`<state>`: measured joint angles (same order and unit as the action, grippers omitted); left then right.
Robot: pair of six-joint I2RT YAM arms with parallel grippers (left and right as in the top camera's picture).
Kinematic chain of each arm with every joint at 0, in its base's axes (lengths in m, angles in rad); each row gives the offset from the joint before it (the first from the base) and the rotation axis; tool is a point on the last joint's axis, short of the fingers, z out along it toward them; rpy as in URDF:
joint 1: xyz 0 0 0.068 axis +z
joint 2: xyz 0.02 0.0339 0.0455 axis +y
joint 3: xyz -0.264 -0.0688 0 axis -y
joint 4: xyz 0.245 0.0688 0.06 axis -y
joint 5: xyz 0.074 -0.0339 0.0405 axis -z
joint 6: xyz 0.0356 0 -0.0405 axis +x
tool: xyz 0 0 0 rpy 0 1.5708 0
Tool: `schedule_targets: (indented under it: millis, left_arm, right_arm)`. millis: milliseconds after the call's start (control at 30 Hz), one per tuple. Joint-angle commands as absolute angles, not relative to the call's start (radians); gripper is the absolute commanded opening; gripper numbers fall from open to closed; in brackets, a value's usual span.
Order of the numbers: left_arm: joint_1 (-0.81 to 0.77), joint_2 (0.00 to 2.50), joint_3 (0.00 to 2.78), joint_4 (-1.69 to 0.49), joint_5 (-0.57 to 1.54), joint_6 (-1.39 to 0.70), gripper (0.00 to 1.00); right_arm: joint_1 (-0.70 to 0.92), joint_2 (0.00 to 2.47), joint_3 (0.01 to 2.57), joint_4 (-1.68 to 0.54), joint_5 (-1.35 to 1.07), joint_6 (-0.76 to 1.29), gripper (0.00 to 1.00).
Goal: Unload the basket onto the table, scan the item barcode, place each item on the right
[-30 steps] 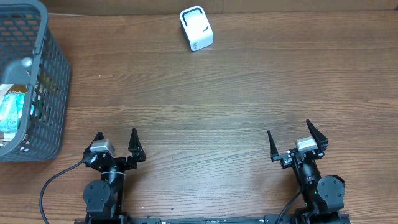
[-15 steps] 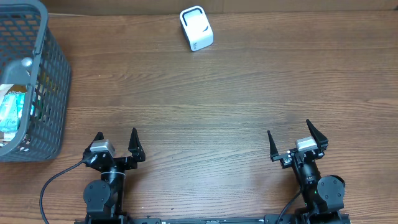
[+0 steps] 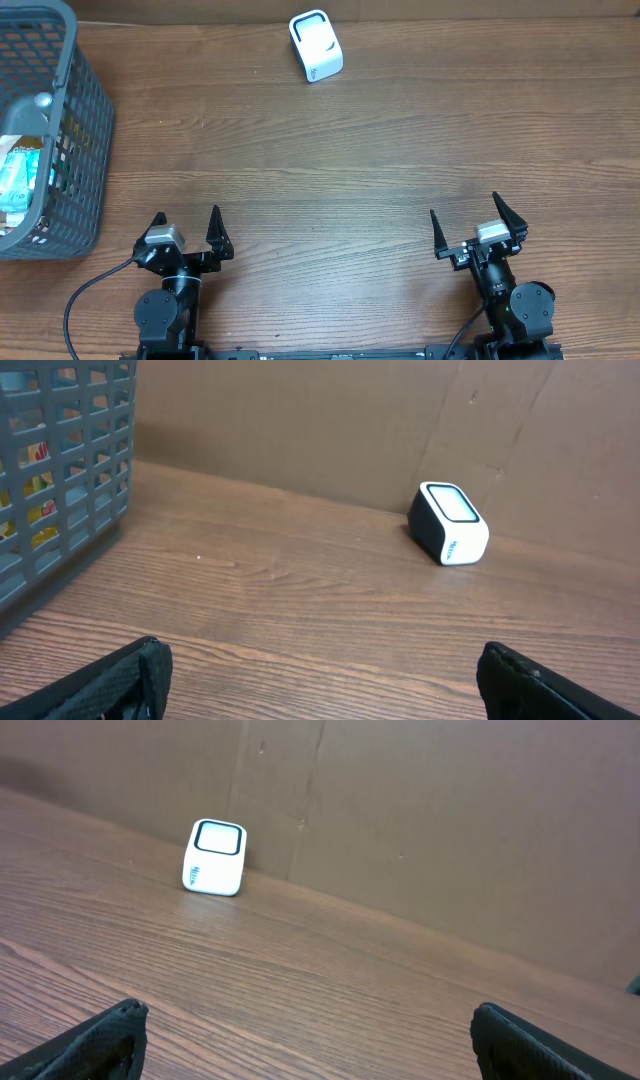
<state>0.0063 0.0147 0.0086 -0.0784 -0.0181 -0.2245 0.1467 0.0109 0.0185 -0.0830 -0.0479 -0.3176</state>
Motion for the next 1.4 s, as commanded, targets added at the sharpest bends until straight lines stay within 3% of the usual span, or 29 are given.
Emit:
schedule_targets:
  millis: [0, 400, 833, 1100, 1367]
  left_arm:
    - [-0.002, 0.006, 0.005, -0.076, -0.008, -0.198, 0.99]
    - [0.000, 0.006, 0.005, 0.044, -0.157, -0.179, 1.00]
    - [0.000, 0.006, 0.061, 0.822, -0.163, -0.176, 1.00]
    - [0.000, 0.046, 0.403, 0.736, -0.126, -0.013, 1.00]
    - [0.000, 0.271, 0.809, 0.681, -0.102, 0.098, 1.00]
  right_arm:
    - [0.150, 0.003, 0.008, -0.081, -0.046, -0.314, 1.00]
    - [0.150, 0.003, 0.008, -0.081, -0.046, -0.314, 1.00]
    - [0.150, 0.003, 0.008, -0.081, -0.046, -0.314, 1.00]
    - [0.150, 0.003, 0.008, -0.081, -0.046, -0.314, 1.00]
    - [0.150, 0.003, 0.008, -0.081, -0.046, -0.314, 1.00]
